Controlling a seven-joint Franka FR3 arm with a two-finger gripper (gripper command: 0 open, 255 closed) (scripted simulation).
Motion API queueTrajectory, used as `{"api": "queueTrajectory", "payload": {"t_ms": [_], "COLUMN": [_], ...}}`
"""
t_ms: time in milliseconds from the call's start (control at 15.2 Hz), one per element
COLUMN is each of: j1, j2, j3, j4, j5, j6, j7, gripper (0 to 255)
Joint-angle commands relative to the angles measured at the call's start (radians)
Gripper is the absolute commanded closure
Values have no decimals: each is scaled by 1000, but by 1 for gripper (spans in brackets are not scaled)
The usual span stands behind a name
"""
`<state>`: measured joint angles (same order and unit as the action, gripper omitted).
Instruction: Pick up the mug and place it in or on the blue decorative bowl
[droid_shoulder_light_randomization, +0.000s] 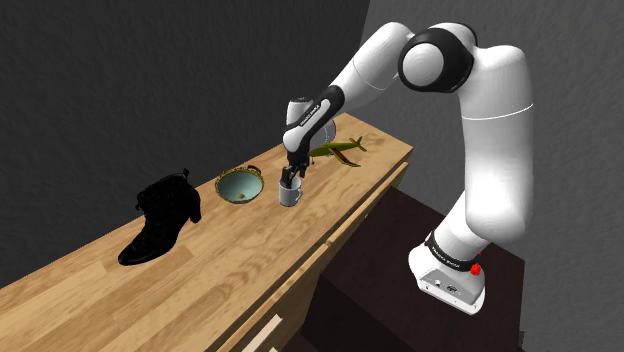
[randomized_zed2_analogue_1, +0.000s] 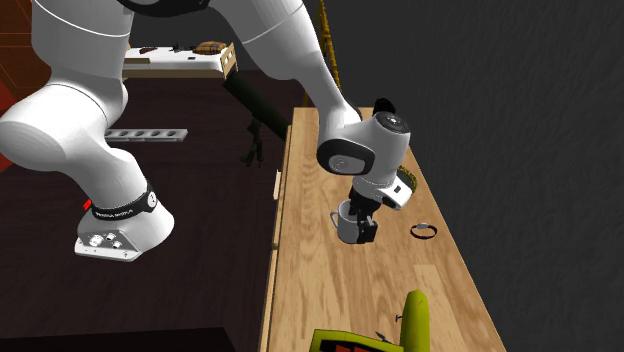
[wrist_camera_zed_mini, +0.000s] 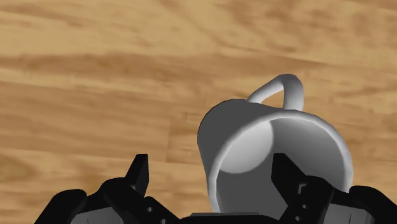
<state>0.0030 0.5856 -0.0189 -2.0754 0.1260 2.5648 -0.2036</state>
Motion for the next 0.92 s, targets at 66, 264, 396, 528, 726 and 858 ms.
{"api": "queueTrajectory", "payload": {"t_ms": [66, 264, 396, 528, 726, 858], "j1": [0, 0, 0, 0, 0, 0], "j2": [2, 2, 2, 2, 2, 2], "j3": [0, 0, 0, 0, 0, 0], "j4": [1, 1, 1, 1, 1, 1], "j5": [0, 0, 0, 0, 0, 0], "j6": [2, 2, 2, 2, 2, 2], "j7": [0, 0, 0, 0, 0, 0], "gripper": [0, 0, 255, 255, 255, 255]}}
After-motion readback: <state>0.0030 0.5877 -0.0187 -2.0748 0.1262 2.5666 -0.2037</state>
